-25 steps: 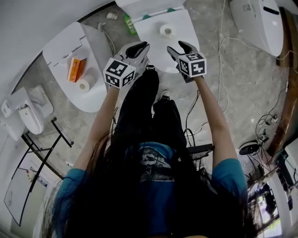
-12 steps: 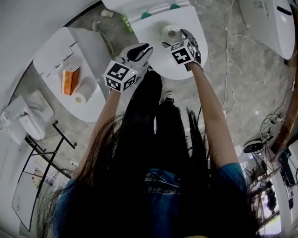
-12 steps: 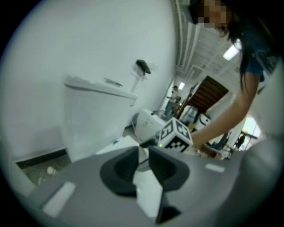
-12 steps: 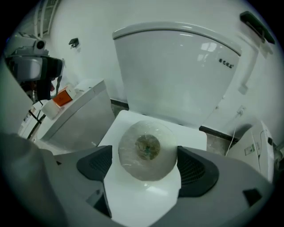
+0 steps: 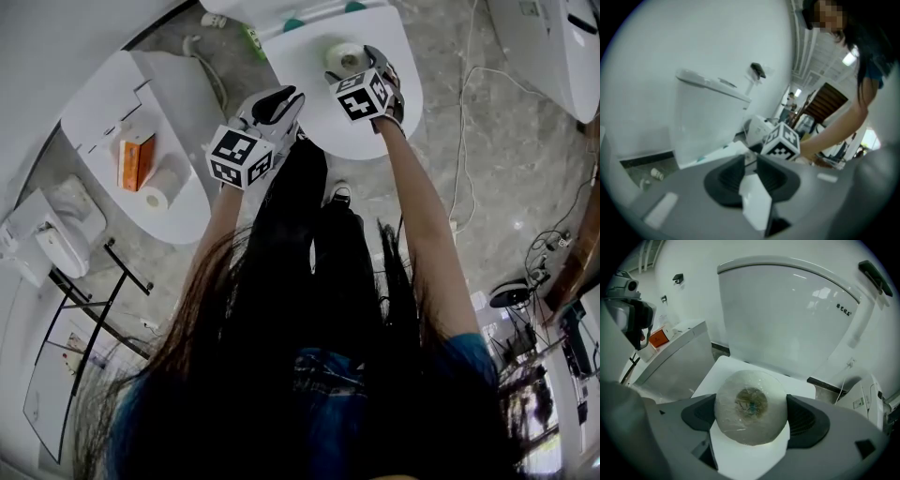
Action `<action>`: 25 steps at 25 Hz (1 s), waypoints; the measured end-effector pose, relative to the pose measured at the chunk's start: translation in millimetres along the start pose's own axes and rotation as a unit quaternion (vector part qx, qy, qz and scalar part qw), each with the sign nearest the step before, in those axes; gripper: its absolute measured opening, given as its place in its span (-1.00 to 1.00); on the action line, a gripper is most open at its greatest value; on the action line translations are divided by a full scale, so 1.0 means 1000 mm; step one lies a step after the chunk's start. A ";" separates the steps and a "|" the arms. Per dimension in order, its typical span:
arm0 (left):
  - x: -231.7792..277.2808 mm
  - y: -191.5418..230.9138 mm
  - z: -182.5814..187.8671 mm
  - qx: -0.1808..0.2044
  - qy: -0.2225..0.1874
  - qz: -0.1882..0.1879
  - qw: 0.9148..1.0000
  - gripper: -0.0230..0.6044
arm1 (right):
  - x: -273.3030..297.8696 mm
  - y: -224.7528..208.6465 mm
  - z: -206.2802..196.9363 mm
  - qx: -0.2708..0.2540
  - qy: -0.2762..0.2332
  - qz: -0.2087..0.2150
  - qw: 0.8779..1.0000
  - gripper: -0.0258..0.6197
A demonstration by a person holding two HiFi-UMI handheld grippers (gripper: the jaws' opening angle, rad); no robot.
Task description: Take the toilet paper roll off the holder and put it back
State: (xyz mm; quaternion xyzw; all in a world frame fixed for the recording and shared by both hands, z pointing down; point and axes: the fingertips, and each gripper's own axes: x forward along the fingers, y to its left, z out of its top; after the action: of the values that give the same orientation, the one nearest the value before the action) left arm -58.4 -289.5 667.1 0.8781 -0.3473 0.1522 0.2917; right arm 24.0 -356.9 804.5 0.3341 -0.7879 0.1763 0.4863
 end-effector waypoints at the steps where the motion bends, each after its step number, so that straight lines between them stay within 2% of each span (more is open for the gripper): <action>1: 0.000 -0.002 0.000 -0.002 0.000 0.000 1.000 -0.71 | -0.001 -0.001 0.000 0.002 0.004 -0.002 1.000 0.41; 4: 0.001 -0.011 0.002 0.004 0.004 -0.005 1.000 -0.71 | -0.011 -0.003 0.000 0.023 0.002 -0.008 1.000 0.41; 11: -0.001 -0.030 0.007 0.010 0.006 -0.010 1.000 -0.71 | -0.087 -0.005 0.009 0.041 -0.071 -0.002 0.997 0.41; 16: -0.009 -0.043 0.021 0.002 -0.012 -0.009 1.000 -0.71 | -0.160 -0.005 0.000 0.095 -0.117 0.006 0.989 0.41; 20: -0.012 -0.056 0.034 0.011 -0.027 -0.016 0.999 -0.71 | -0.212 0.001 -0.007 0.140 -0.144 0.010 0.980 0.41; 25: -0.012 -0.063 0.045 0.018 -0.032 -0.028 0.999 -0.71 | -0.246 0.013 -0.011 0.163 -0.159 -0.004 0.974 0.41</action>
State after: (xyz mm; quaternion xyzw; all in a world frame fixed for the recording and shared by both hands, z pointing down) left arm -20.1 -274.3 600.9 0.8968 -0.3292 0.1220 0.2691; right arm 97.0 -253.2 592.7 0.4359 -0.8145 0.2447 0.2946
